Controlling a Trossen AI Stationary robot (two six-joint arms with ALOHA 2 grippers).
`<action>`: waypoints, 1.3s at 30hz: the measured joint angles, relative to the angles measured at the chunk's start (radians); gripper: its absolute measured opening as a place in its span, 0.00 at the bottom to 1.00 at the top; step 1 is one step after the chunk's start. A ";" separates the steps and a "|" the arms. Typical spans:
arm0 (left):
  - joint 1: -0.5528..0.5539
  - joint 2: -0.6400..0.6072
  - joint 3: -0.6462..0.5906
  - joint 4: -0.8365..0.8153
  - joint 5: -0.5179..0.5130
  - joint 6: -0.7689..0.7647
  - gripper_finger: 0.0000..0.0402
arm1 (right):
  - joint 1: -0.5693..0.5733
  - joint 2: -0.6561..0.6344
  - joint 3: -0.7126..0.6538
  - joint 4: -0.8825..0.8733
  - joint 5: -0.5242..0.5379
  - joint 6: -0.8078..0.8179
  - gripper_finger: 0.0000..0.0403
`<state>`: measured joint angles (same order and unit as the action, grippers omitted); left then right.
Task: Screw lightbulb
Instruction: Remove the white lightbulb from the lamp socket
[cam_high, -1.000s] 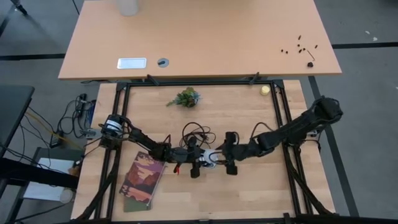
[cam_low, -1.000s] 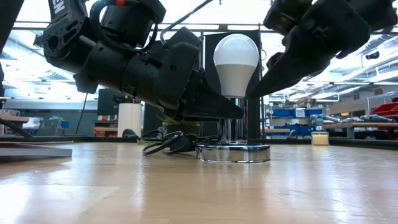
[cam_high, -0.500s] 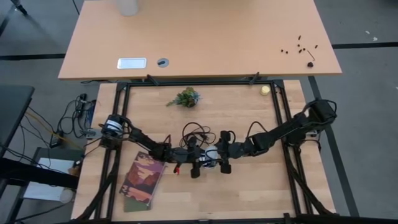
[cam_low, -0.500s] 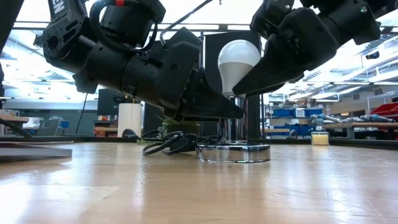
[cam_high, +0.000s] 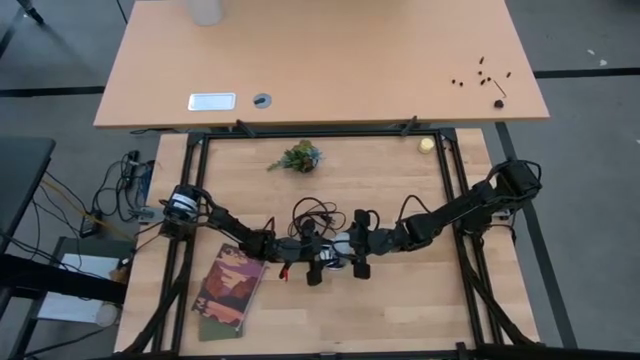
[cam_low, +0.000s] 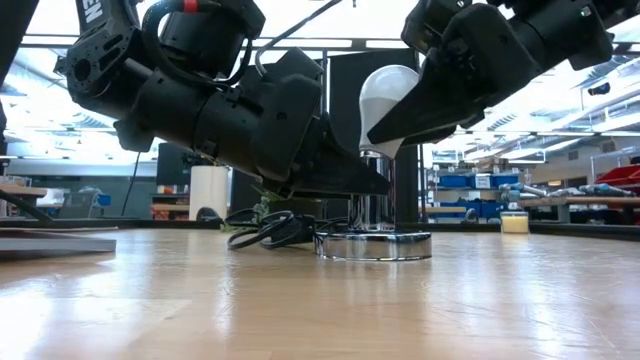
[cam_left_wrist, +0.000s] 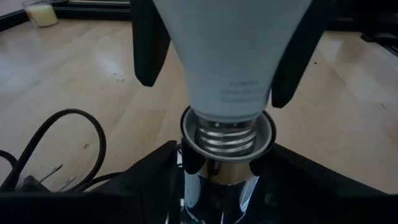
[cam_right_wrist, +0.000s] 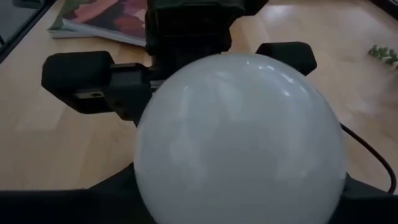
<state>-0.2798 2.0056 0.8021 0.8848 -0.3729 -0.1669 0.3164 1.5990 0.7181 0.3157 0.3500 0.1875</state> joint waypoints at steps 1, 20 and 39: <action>-0.001 0.000 0.000 0.003 0.000 0.000 0.60 | 0.000 0.000 0.000 0.004 0.000 0.000 0.62; -0.003 -0.052 0.001 0.016 -0.064 0.114 0.67 | -0.025 -0.238 0.000 -0.252 0.023 0.058 0.57; -0.031 -0.365 0.002 -0.526 -0.093 0.055 0.66 | -0.192 -0.269 0.000 -0.850 -0.321 0.579 0.57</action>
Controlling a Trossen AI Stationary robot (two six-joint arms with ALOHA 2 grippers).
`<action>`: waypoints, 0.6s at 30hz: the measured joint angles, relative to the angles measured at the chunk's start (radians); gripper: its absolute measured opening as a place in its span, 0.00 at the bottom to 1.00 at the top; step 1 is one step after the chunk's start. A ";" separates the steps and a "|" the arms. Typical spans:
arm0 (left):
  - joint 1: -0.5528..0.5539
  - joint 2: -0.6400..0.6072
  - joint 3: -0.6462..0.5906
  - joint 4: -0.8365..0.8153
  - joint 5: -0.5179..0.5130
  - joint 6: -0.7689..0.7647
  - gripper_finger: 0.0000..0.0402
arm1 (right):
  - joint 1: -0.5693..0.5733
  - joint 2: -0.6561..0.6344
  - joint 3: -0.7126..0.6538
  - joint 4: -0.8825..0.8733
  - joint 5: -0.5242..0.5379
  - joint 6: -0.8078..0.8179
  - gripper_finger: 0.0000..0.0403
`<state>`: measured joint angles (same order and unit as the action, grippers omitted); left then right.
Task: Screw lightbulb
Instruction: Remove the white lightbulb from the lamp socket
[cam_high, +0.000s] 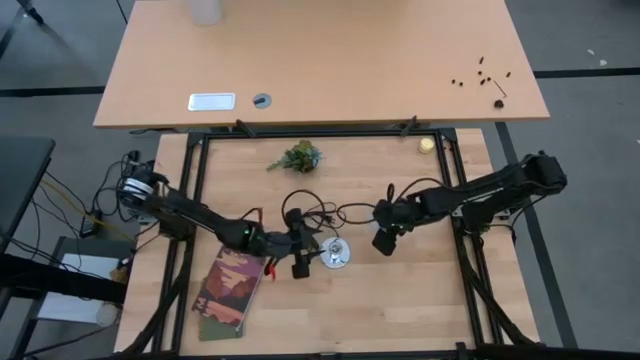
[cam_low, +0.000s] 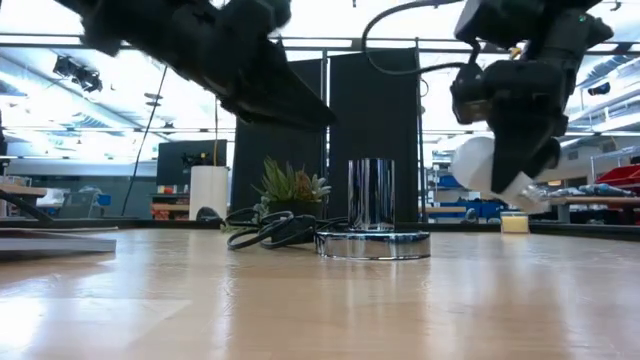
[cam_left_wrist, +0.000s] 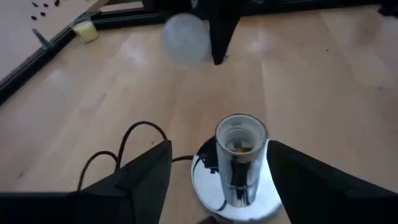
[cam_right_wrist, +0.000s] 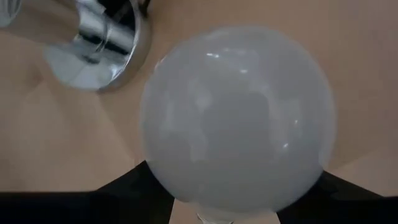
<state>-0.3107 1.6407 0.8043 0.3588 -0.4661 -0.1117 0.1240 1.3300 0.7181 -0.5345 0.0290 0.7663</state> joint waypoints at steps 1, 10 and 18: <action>-0.006 -0.018 0.000 -0.023 -0.006 -0.001 0.66 | -0.006 0.006 0.000 0.000 -0.026 0.007 0.57; -0.074 -0.179 0.000 -0.260 -0.123 -0.003 0.66 | -0.061 0.063 0.000 -0.133 -0.068 0.046 0.57; -0.167 -0.233 -0.019 -0.409 -0.151 -0.066 0.63 | -0.085 0.132 0.000 -0.133 -0.077 0.027 0.57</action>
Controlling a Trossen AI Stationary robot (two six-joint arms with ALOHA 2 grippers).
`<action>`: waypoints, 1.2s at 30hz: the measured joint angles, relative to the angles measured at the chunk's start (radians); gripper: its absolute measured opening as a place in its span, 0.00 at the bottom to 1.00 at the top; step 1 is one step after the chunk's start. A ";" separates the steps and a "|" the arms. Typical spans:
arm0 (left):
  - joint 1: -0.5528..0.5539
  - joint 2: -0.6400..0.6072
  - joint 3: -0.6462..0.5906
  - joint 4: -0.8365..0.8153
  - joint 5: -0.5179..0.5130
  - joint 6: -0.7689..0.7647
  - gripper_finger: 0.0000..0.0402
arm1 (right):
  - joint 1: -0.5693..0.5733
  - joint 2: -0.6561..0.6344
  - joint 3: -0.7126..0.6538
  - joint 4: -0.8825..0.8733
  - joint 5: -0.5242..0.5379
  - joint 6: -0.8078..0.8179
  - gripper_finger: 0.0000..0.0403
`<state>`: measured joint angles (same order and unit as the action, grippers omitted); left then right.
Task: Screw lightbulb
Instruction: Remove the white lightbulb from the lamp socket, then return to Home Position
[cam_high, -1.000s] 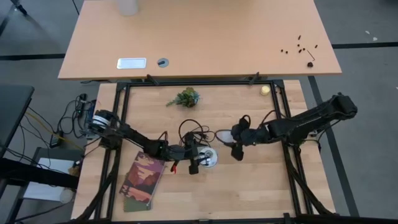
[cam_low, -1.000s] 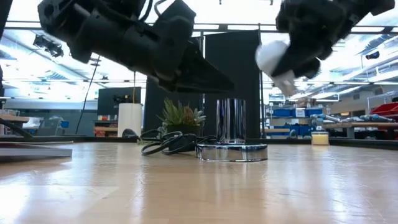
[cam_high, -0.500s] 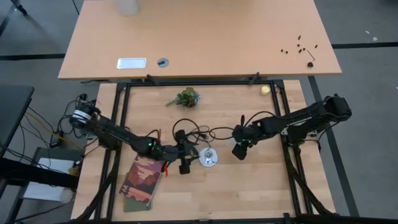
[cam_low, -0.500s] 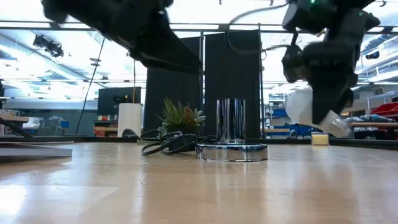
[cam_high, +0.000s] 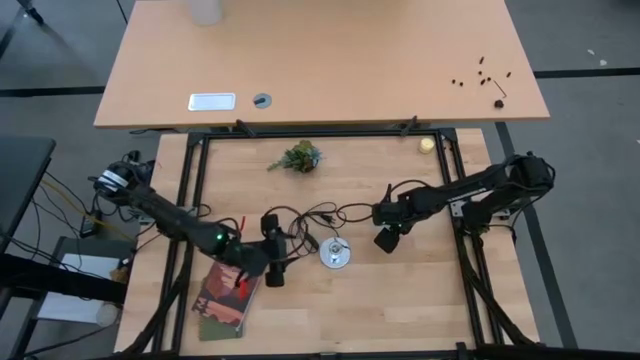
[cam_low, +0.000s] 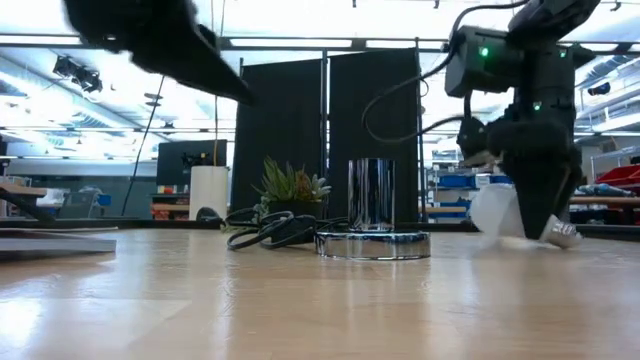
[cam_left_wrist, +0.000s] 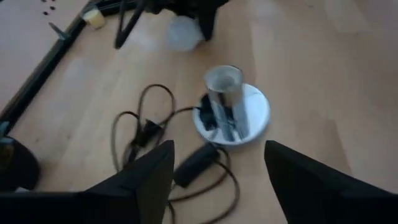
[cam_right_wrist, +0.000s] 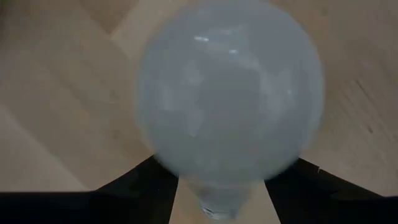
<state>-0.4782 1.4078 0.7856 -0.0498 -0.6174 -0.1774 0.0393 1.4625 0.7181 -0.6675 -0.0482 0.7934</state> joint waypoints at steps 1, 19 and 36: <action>-0.011 0.000 -0.007 0.003 -0.001 -0.007 0.62 | -0.002 0.012 0.000 -0.002 -0.001 -0.001 0.57; -0.067 -0.032 -0.162 0.009 -0.048 -0.113 0.46 | -0.002 -0.167 0.000 -0.073 0.027 0.001 0.66; -0.067 -0.397 -0.542 0.300 -0.070 -0.156 0.35 | 0.206 -0.485 0.000 0.184 0.389 -0.244 0.66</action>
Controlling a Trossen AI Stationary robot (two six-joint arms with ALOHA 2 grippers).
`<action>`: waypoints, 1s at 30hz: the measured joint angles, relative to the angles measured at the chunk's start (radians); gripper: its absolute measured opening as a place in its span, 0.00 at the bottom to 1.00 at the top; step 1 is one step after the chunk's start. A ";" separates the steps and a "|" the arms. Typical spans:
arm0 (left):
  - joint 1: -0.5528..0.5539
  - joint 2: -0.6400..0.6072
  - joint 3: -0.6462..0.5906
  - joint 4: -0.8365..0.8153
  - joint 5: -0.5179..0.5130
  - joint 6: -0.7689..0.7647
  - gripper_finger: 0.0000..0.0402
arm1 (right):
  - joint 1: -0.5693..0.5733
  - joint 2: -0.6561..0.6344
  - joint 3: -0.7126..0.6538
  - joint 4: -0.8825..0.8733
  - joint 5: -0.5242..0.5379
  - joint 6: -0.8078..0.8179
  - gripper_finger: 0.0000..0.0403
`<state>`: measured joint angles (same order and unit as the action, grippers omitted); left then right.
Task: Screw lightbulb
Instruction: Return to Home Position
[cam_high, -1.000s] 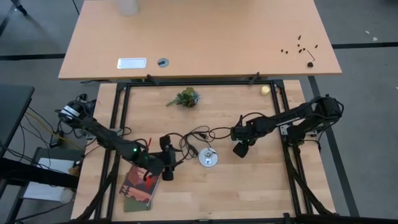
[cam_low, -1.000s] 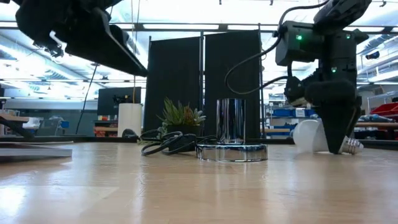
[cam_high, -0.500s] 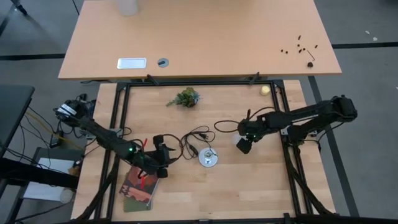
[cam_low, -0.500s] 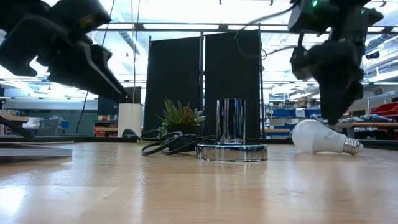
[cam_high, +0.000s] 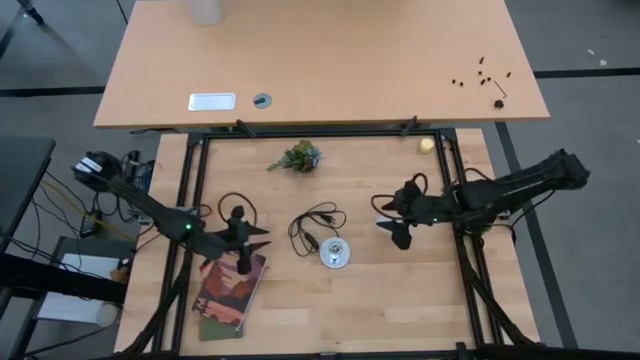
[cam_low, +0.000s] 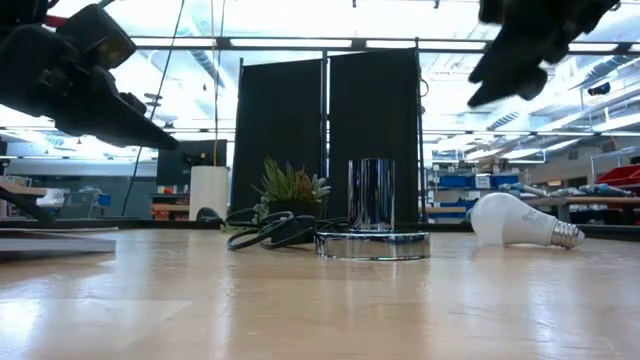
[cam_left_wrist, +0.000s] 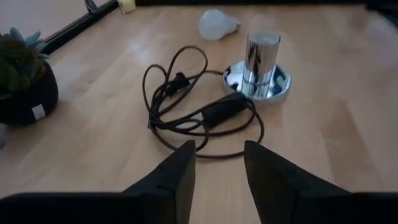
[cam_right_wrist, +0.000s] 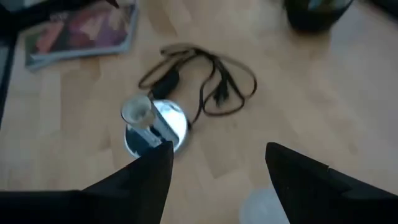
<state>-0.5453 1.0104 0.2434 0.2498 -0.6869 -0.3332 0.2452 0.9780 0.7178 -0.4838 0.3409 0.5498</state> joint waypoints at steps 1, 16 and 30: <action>0.000 -0.014 -0.012 0.019 0.000 0.000 0.34 | 0.013 -0.015 0.000 0.003 0.022 -0.012 0.66; 0.000 -0.150 -0.053 -0.050 0.006 0.045 0.14 | 0.122 -0.176 -0.359 0.679 0.218 -0.251 0.54; 0.000 -0.161 -0.053 -0.083 0.071 0.037 0.01 | 0.103 -0.204 -0.587 1.073 0.123 -0.464 0.29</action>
<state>-0.5453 0.8497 0.1905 0.1673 -0.6154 -0.2967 0.3479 0.7738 0.1313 0.5896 0.4642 0.0862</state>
